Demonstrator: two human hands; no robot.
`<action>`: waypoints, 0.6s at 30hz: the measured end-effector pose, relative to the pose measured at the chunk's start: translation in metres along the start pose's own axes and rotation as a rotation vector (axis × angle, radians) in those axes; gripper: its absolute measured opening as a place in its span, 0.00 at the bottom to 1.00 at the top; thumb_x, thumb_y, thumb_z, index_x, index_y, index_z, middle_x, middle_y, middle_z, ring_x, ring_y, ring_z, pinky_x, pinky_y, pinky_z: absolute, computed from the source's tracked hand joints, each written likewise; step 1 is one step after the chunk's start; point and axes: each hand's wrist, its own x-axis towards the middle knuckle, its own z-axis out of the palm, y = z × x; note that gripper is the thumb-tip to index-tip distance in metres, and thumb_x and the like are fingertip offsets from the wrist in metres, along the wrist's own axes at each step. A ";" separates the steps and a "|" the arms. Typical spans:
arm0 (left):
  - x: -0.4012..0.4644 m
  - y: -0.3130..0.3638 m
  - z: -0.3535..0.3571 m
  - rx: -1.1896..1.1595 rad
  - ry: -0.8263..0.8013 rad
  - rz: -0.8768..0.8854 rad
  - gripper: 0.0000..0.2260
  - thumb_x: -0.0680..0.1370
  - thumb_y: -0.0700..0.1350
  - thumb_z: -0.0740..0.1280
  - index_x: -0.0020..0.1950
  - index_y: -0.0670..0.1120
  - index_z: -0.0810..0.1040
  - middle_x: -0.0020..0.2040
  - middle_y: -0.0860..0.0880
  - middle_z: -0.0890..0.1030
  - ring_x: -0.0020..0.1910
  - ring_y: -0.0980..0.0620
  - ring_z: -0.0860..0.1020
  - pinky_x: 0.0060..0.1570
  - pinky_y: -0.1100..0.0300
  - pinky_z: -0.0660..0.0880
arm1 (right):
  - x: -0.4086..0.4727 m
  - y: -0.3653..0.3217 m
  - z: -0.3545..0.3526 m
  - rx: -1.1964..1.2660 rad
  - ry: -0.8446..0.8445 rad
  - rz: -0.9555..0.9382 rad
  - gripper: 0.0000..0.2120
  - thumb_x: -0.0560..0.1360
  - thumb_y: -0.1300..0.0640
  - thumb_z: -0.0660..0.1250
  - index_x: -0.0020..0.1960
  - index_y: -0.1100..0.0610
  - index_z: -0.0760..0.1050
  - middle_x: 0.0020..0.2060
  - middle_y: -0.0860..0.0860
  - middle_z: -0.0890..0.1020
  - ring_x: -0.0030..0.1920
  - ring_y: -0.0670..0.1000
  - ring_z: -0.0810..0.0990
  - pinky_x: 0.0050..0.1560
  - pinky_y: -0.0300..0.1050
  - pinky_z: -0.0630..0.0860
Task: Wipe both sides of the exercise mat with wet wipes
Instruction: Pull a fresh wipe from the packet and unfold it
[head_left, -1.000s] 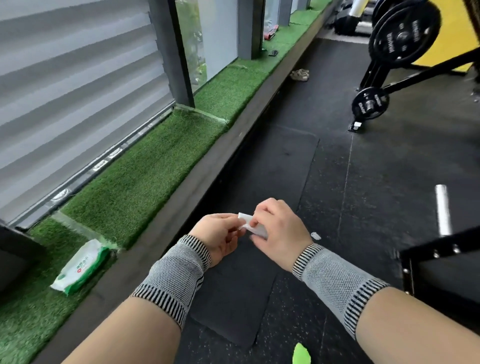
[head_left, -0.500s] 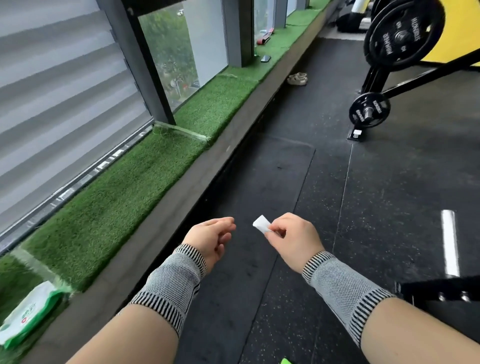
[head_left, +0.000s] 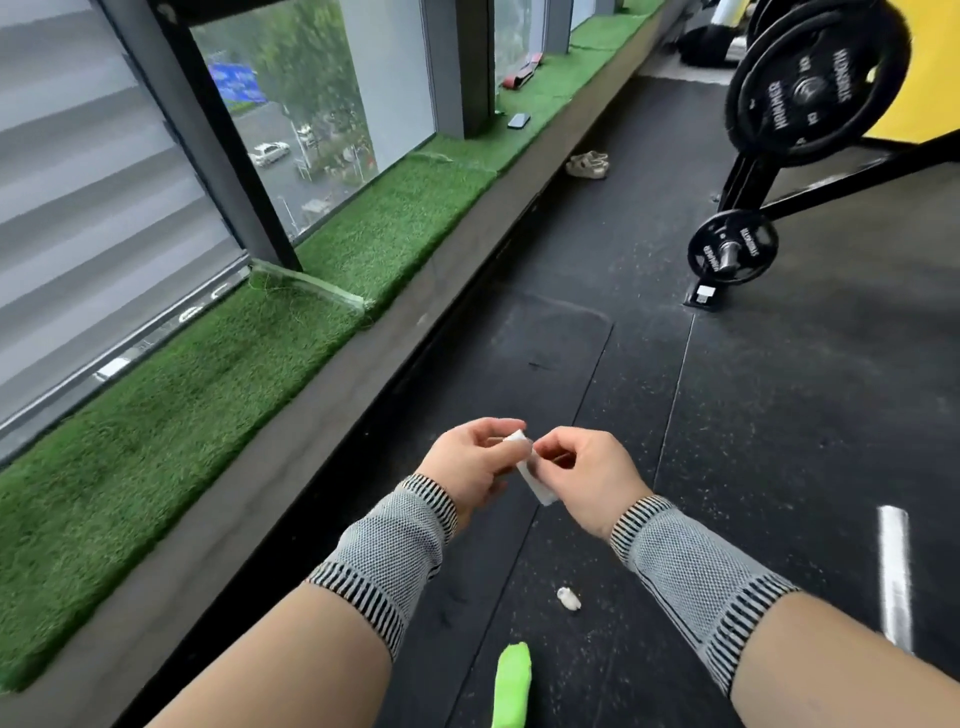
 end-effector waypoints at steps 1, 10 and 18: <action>0.020 0.005 0.008 -0.001 0.011 -0.001 0.04 0.76 0.41 0.71 0.49 0.49 0.81 0.46 0.47 0.84 0.45 0.50 0.77 0.38 0.61 0.71 | 0.017 0.004 -0.011 -0.008 -0.001 0.018 0.07 0.71 0.52 0.72 0.35 0.49 0.78 0.31 0.45 0.82 0.33 0.42 0.78 0.39 0.39 0.76; 0.184 0.083 0.102 -0.015 -0.044 -0.046 0.05 0.76 0.40 0.70 0.41 0.46 0.80 0.42 0.45 0.84 0.37 0.53 0.78 0.34 0.62 0.72 | 0.165 0.026 -0.131 -0.073 0.065 0.077 0.08 0.69 0.48 0.71 0.38 0.52 0.81 0.33 0.45 0.83 0.37 0.45 0.80 0.42 0.42 0.77; 0.327 0.129 0.191 -0.057 0.029 -0.045 0.07 0.77 0.39 0.70 0.39 0.46 0.79 0.42 0.44 0.83 0.35 0.55 0.78 0.32 0.63 0.70 | 0.309 0.073 -0.232 -0.075 0.000 0.030 0.09 0.68 0.45 0.71 0.38 0.51 0.80 0.33 0.45 0.82 0.37 0.45 0.79 0.44 0.44 0.77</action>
